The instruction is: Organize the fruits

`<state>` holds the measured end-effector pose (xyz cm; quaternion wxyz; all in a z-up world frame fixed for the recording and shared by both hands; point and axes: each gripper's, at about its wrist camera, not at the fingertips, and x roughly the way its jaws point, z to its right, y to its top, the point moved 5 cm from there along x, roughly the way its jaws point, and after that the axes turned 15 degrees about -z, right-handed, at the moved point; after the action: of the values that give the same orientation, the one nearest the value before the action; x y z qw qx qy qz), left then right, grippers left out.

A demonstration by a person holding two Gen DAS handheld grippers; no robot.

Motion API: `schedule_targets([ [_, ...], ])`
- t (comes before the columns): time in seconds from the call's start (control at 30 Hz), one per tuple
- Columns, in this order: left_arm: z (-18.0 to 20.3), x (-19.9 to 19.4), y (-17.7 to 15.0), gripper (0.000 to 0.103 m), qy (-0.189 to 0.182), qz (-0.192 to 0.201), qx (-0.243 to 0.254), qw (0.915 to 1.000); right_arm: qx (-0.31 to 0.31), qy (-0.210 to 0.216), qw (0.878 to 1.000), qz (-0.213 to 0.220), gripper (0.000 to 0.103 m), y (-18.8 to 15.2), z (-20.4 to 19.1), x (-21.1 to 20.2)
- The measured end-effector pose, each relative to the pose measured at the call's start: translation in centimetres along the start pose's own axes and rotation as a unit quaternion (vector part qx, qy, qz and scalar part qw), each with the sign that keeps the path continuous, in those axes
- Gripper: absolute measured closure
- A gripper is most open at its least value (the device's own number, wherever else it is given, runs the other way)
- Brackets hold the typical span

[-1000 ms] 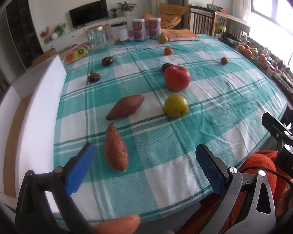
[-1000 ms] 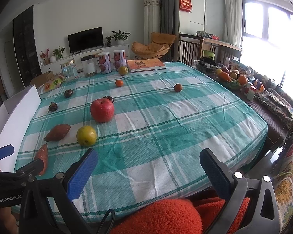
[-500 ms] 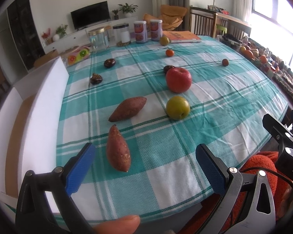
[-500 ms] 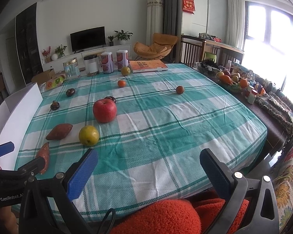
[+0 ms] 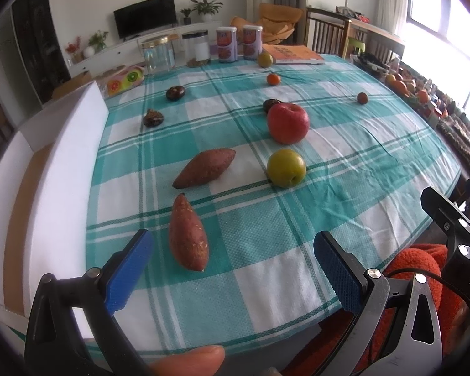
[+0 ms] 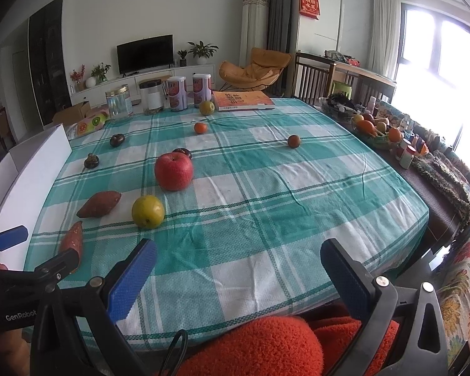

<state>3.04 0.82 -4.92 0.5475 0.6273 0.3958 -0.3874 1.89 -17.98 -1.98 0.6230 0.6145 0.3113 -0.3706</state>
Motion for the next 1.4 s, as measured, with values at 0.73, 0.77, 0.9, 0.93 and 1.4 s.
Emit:
schedule_targets([
  [0.73, 0.0, 0.9, 0.1, 0.001, -0.031, 0.014, -0.018, 0.9992, -0.021, -0.074, 0.996, -0.043, 0.000, 0.6, 0.9, 0.7],
  [0.77, -0.1, 0.9, 0.1, 0.001, -0.028, 0.017, -0.018, 0.9993, -0.021, -0.074, 0.996, -0.044, 0.000, 0.6, 0.9, 0.8],
  [0.9, -0.3, 1.1, 0.1, 0.001, -0.025, 0.020, -0.018, 0.9993, -0.025, -0.077, 0.996, -0.049, 0.000, 0.5, 0.7, 1.1],
  [0.93, -0.2, 1.0, 0.2, 0.001, -0.025, 0.020, -0.018, 0.9993, -0.026, -0.077, 0.995, -0.050, 0.000, 0.4, 0.7, 1.2],
  [1.4, -0.9, 1.7, 0.1, 0.001, -0.020, 0.021, -0.011, 0.9995, -0.032, -0.081, 0.994, -0.062, 0.000, 0.1, 0.7, 1.7],
])
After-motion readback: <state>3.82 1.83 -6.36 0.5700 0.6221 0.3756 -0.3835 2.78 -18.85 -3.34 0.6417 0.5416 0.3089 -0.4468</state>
